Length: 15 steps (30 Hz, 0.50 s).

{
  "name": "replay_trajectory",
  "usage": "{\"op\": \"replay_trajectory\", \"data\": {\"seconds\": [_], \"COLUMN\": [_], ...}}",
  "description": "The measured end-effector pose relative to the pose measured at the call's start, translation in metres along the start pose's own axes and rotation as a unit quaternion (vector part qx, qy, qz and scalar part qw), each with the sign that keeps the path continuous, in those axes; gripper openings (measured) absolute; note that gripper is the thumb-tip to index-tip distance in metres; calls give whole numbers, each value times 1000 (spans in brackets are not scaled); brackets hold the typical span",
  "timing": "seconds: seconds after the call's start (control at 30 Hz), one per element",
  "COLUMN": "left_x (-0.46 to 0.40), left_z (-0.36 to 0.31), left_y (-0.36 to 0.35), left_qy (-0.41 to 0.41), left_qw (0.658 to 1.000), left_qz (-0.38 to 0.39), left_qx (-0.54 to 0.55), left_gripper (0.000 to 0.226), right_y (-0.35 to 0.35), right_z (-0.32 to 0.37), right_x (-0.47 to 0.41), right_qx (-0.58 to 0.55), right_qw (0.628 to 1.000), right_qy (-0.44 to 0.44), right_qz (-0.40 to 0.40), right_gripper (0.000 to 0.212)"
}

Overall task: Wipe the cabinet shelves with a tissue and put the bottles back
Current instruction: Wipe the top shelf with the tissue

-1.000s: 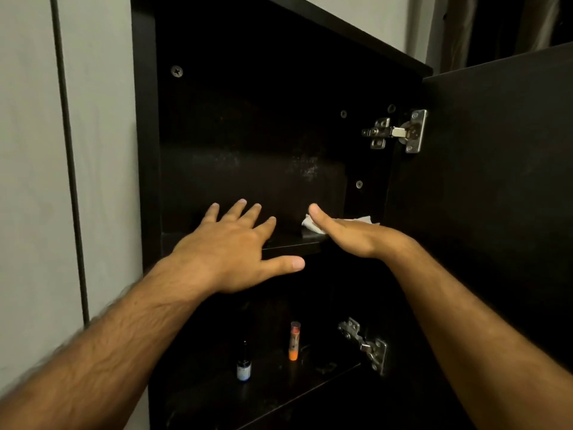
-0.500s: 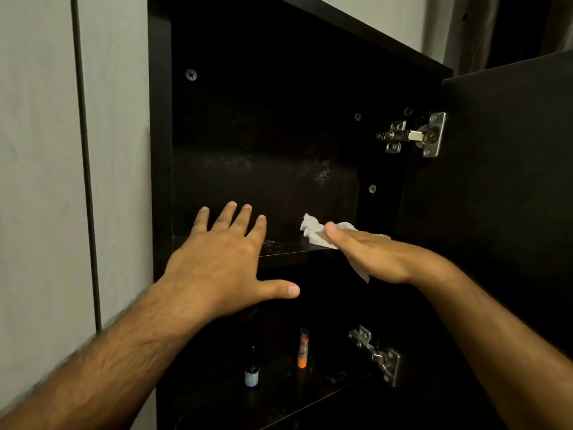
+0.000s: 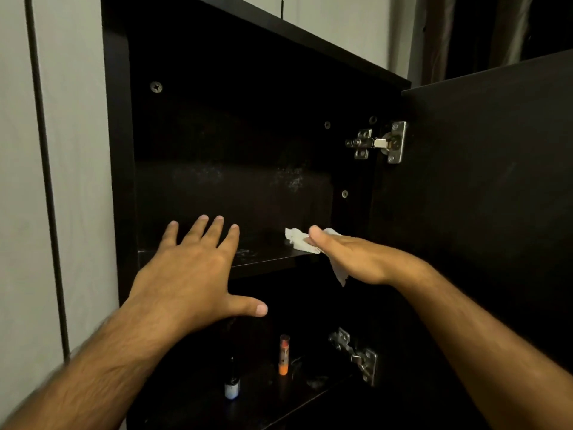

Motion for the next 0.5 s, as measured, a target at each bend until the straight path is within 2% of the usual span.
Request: {"op": "replay_trajectory", "data": {"seconds": [0.1,0.17,0.27,0.37,0.47,0.5], "left_x": [1,0,0,-1,-2,-2], "left_z": [-2,-1,-2,-2,-2,-2], "left_y": [0,1,1,1,2,1], "left_qy": [8,18,26,26,28,29], "left_qw": [1000,1000,999,999,1000,1000], "left_qz": [1,2,4,10,6,3], "left_qx": [13,18,19,17,8,4], "left_gripper": [140,140,139,137,137,137], "right_y": [6,1,-9,-19,-34,-35], "right_z": [-10,-3,7,21,42,42], "right_x": [-13,-24,-31,-24,-6,0], "right_qx": [68,99,92,59,-22,-31], "right_qw": [996,991,992,997,995,993], "right_qy": [-57,-93,-88,-39,88,106], "right_qz": [5,16,9,-1,35,50], "right_gripper": [97,93,89,85,78,73]}}
Point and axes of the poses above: each hand's wrist, its own x-axis away from the middle knuckle, its own y-axis out of the back of the hand, z = x × y, the point moved 5 cm from there along -x, towards the middle knuckle, and after that the axes turned 13 degrees about -z, right-handed, at the moved point
